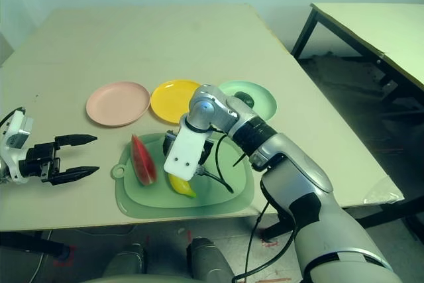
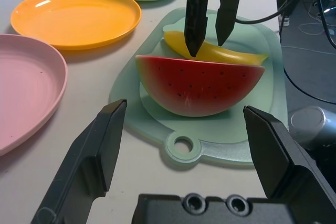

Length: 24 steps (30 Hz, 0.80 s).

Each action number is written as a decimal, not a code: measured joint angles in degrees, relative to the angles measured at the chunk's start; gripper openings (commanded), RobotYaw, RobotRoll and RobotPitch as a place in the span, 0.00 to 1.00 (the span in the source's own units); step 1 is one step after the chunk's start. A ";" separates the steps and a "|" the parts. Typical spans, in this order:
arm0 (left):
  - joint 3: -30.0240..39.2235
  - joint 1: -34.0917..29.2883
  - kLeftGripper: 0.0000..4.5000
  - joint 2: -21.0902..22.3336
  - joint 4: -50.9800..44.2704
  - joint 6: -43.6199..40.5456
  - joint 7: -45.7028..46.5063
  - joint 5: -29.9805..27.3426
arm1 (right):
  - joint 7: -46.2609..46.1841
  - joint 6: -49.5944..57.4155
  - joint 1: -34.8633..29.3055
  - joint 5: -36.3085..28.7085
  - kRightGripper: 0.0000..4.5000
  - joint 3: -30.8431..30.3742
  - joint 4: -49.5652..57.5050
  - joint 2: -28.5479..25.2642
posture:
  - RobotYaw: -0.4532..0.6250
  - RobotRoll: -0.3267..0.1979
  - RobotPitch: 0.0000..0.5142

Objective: Place the fruits into color-matched plates.

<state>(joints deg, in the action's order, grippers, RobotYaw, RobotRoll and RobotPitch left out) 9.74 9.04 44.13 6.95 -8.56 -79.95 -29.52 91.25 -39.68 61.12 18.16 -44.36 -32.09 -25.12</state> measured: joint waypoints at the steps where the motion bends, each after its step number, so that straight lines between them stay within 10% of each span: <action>1: 0.00 0.27 1.00 -0.02 0.00 -0.01 0.02 0.00 | 0.29 0.00 0.00 -0.01 0.99 -0.21 0.07 -0.19 | 0.40 0.62 0.13; 24: -0.02 3.83 1.00 -0.01 4.97 1.02 -1.52 0.27 | 1.11 13.58 -1.28 -8.68 0.91 -6.03 10.77 -6.26 | 0.38 0.62 0.14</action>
<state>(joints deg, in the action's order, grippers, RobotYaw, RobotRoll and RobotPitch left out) 9.72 12.87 44.11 11.92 -7.54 -81.47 -29.25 92.36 -26.10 59.85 9.48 -50.39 -21.32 -31.38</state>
